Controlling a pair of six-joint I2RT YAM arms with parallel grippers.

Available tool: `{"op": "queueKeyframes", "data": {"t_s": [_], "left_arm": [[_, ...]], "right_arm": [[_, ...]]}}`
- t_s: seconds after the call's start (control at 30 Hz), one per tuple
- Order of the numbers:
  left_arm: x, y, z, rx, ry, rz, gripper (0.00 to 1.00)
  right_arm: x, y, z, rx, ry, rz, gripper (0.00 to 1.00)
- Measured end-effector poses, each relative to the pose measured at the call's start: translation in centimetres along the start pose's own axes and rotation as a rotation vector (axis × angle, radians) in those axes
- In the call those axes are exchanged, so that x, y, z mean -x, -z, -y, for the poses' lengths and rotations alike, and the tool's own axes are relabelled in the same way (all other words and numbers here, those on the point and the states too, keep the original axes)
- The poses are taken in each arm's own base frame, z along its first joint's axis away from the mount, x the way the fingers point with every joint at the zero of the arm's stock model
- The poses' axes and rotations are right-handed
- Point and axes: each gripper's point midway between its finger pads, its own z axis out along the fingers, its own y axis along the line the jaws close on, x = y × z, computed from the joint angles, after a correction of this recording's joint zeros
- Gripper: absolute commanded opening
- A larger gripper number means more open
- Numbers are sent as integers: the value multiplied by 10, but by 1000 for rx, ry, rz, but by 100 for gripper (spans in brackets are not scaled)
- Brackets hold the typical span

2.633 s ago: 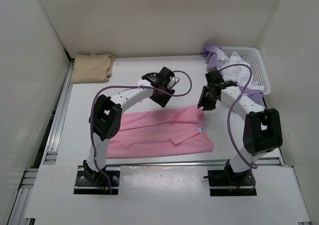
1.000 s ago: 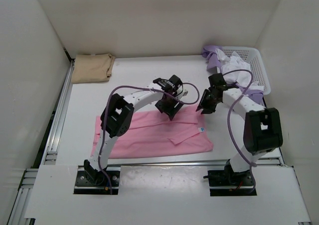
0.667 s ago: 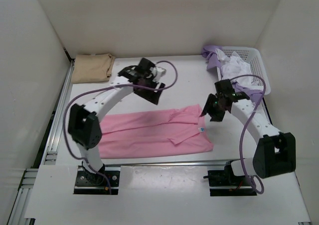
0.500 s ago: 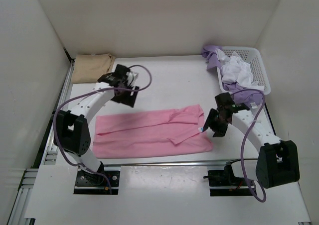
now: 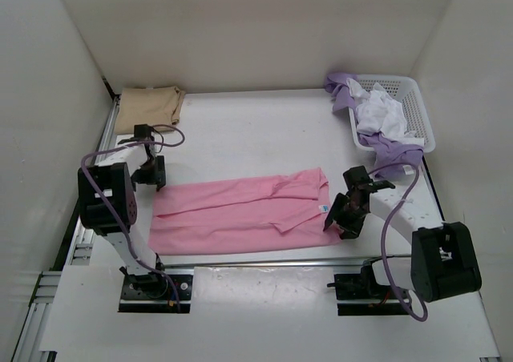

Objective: Fold and stack the t-shirts
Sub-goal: Fold the other side of the tshirt into a rectangle, then rotate the tshirt 90 degrees

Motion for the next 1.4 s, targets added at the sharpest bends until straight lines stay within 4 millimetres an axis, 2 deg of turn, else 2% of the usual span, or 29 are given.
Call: {"op": "queueKeyframes", "data": {"t_s": [0.07,0.17,0.2,0.27,0.3,0.4,0.47,0.53,0.63,0.7,0.73,0.77,0.83,0.87,1.0,1.07,1.13,1.2,1.27,1.4], "left_arm": [[-7,-10,1,6,-6,-31,81],[-4,-10,0,9,-6,-21,81],[-5,-11,-1,8,-2,-21,81],[-5,-11,-2,-6,12,-23,82],[-5,-12,-3,-14,21,-24,82],[-10,-12,-11,-43,64,-40,83],[-18,-12,-19,-59,97,-71,85],[-28,-9,-27,-76,133,-104,85],[-37,2,-33,-101,164,-127,86],[-41,10,-30,-124,164,-131,86],[-43,14,-28,-136,158,-137,86],[-46,17,-23,-154,151,-149,86],[-51,21,-14,-179,132,-172,86],[-53,23,-9,-192,116,-183,86],[-57,32,17,-255,53,-201,86],[-59,36,29,-286,24,-207,86],[-61,39,38,-306,-3,-210,86],[-63,41,47,-321,-29,-214,86],[-64,43,54,-330,-51,-212,86],[-63,45,62,-344,-78,-203,86]], "right_arm": [[-3,-4,3,-15,-10,-20,59],[-5,-7,2,-33,-23,-59,41],[-6,-8,1,-41,-28,-78,28],[-5,-11,0,-62,-35,-118,17],[-3,-11,-3,-68,-40,-136,10],[15,-14,-15,-89,-53,-168,1],[45,-18,-32,-89,-58,-154,0],[89,-23,-57,-91,-59,-112,0],[182,-33,-115,-40,-57,13,0],[250,-38,-160,30,-60,138,12],[279,-39,-180,63,-66,190,22],[305,-39,-199,107,-70,245,46],[341,-37,-228,209,-84,328,55],[349,-35,-238,254,-85,345,59],[352,-29,-254,352,-93,343,62],[343,-28,-251,357,-88,326,64],[325,-25,-242,337,-74,301,64],[304,-13,-233,316,-57,289,64],[281,5,-226,298,-28,293,64],[232,54,-223,286,57,363,65]]}}
